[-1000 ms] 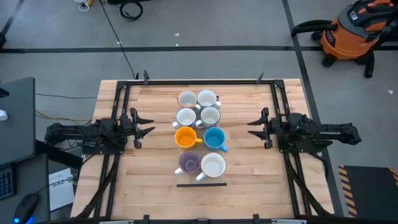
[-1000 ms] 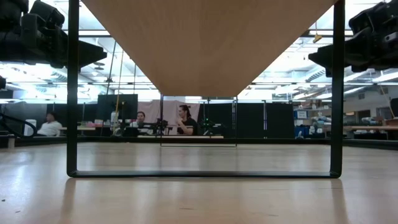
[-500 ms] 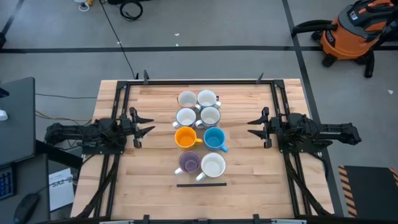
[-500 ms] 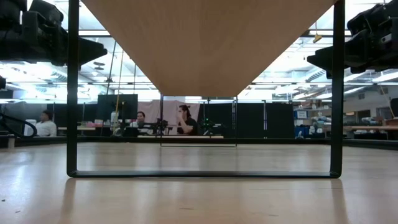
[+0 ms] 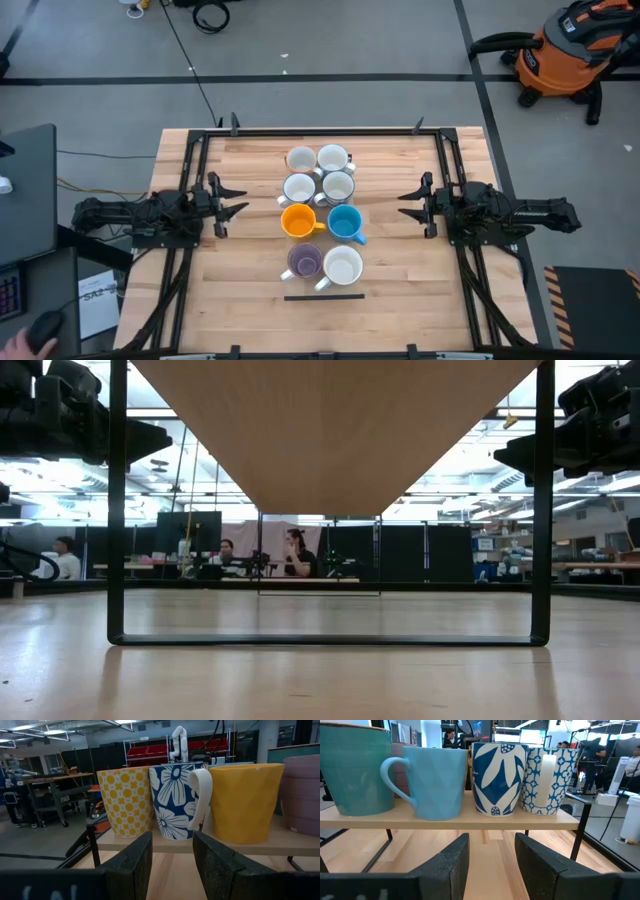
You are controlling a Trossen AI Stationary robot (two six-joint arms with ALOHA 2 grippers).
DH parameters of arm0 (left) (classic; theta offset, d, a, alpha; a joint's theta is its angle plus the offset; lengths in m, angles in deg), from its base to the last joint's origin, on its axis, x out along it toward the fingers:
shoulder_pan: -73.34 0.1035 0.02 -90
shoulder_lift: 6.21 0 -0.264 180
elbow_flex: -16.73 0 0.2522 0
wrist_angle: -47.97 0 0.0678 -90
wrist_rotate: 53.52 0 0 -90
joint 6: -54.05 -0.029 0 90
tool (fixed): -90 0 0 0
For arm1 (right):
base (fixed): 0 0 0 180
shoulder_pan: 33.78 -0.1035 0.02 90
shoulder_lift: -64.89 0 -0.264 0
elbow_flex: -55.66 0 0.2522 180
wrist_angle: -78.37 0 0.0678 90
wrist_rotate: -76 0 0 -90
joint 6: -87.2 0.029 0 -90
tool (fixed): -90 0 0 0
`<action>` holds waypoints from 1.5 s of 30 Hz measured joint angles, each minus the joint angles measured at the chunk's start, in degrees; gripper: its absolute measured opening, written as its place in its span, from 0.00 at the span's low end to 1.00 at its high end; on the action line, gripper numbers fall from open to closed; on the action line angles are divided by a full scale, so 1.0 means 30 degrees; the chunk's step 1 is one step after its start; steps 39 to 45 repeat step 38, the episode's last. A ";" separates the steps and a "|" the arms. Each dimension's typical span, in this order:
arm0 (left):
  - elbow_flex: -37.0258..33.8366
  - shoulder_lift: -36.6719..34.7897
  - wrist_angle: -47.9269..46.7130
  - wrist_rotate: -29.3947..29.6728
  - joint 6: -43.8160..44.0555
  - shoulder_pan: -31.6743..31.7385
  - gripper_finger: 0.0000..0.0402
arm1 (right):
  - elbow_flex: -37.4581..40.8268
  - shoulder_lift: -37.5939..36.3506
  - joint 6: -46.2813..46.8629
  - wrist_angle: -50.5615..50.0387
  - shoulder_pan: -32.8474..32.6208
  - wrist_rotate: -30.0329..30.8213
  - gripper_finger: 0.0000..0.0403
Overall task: Place coffee mugs
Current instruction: Return to Home Position
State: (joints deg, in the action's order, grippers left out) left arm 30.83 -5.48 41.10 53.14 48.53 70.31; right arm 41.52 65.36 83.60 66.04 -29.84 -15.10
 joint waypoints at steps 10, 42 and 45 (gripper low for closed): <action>0.0005 -0.0219 0.0032 0.0007 0.0019 0.0000 0.37 | 0.0000 0.0000 0.0000 0.0007 0.0000 0.0000 0.41; 0.0005 -0.0219 0.0042 0.0007 0.0002 0.0002 0.37 | 0.0000 0.0000 0.0000 0.0007 0.0000 -0.0007 0.41; 0.0005 -0.0219 0.0042 0.0007 0.0002 0.0002 0.37 | 0.0000 0.0000 0.0000 0.0007 0.0000 -0.0007 0.41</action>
